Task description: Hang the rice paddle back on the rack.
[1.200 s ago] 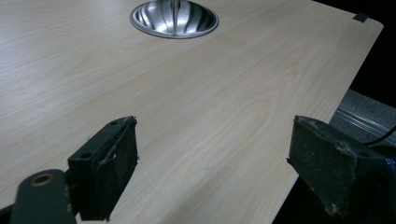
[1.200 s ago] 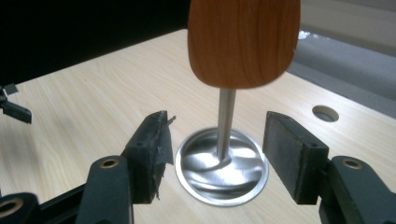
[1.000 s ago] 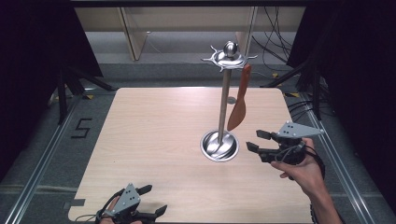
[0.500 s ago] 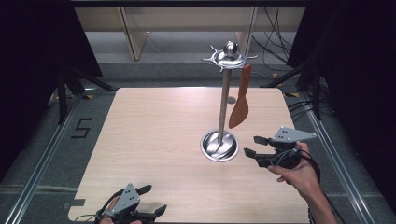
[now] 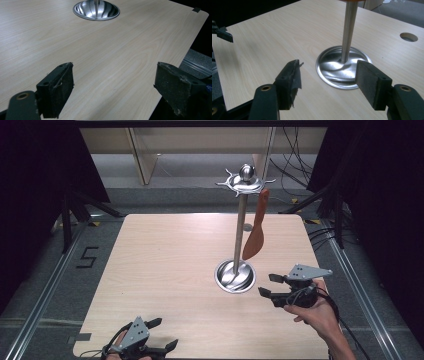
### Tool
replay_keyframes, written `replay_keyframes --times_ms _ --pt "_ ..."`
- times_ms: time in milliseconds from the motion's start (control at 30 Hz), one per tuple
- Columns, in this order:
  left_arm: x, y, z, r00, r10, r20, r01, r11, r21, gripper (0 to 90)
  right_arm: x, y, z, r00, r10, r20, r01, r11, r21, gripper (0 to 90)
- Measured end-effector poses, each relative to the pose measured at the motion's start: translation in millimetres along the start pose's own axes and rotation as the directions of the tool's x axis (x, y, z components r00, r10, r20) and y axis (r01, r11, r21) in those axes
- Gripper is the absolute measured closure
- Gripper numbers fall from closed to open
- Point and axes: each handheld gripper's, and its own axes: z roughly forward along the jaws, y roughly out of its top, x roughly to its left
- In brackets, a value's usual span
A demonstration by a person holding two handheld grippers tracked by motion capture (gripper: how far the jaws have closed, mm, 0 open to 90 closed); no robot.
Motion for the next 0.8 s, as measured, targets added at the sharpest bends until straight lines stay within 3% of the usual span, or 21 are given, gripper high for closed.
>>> replay_keyframes --times_ms 133,167,233,400,633,667,767,800 --pt "0.3 0.0 -0.2 1.0000 0.006 0.001 -0.006 1.0000 0.005 14.9 -1.5 -5.0 1.0 0.9999 -0.016 0.004 0.016 1.000 -0.003 37.4" --pt "0.3 0.0 -0.2 1.0000 0.006 0.001 -0.006 1.0000 0.005 14.9 0.1 -5.9 -0.3 1.0000 0.005 -0.004 -0.005 1.000 0.016 37.4" --pt "0.8 0.0 0.0 1.0000 0.007 0.003 -0.007 1.0000 0.003 14.9 -1.1 -7.1 0.3 0.9999 -0.016 0.001 0.016 1.000 0.005 37.3" --pt "0.3 0.0 -0.3 1.0000 0.007 0.000 -0.007 1.0000 0.005 14.9 0.6 -14.6 -1.0 0.9999 0.014 -0.001 -0.014 1.000 0.015 37.2" --pt "0.2 0.0 0.0 1.0000 0.004 0.000 -0.004 1.0000 0.004 14.9 1.1 -22.9 1.6 1.0000 0.009 -0.001 -0.009 1.000 0.029 36.9" --pt "2.0 0.1 -1.3 0.9996 0.027 -0.008 -0.027 0.9993 0.027 14.9 1.7 -24.3 2.2 0.9996 0.020 -0.023 -0.019 0.999 0.039 36.8" --pt "2.4 0.3 -1.4 0.9995 0.031 -0.011 -0.031 0.9992 0.027 14.9 1.6 -26.4 3.2 1.0000 0.000 -0.008 0.001 1.000 0.031 36.7" --pt "1.4 0.2 -0.7 0.9998 0.018 -0.008 -0.018 0.9997 0.015 14.9 3.5 -26.6 2.0 0.9997 0.022 -0.014 -0.021 0.999 0.045 36.7"
